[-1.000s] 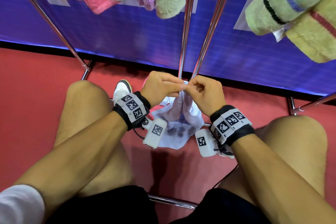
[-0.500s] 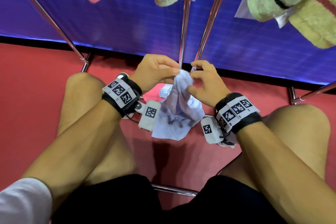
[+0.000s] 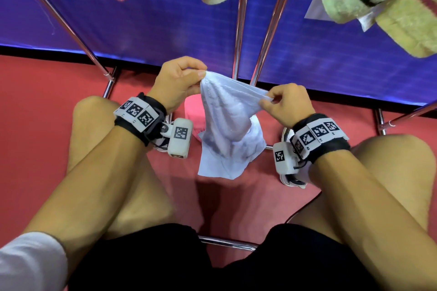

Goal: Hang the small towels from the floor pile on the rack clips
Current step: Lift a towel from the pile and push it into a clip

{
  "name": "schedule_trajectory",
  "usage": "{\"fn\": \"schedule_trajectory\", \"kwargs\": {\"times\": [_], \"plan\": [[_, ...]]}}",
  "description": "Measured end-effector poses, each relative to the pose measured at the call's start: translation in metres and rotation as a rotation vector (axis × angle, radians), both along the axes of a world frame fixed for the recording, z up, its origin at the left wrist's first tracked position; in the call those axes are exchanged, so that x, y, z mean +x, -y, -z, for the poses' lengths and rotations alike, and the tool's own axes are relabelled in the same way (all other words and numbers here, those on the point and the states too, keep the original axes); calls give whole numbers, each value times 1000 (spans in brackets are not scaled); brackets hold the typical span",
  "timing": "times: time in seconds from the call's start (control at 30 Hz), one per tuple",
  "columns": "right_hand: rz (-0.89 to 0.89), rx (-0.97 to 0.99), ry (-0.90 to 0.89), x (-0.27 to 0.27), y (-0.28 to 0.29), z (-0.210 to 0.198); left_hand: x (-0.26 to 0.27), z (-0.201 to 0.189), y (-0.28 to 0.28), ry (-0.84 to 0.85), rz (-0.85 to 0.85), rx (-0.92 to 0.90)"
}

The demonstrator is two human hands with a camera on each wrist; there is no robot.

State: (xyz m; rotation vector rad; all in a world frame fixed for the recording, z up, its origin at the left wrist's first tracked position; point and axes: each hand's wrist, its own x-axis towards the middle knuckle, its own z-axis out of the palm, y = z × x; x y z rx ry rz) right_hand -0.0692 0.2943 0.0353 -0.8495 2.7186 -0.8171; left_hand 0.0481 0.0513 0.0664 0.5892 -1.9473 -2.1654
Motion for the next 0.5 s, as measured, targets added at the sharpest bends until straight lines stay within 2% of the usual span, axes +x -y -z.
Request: {"fn": "schedule_trajectory", "kwargs": {"times": [0.1,0.23,0.37,0.43,0.5], "plan": [[50,-179,-45,0,0,-6,-2,6,7,18,-142,-92],[133,-460,-86,5,2,-17,-2,8,7,-20,-238,-185],[173,-695,63,3,5,-23,-6,6,3,-100,-275,-211],[154,-650,157,0,4,-19,-10,8,2,-97,-278,-230],[152,-486,162,-4,3,-13,-12,10,-1,-76,-250,-269]]}}
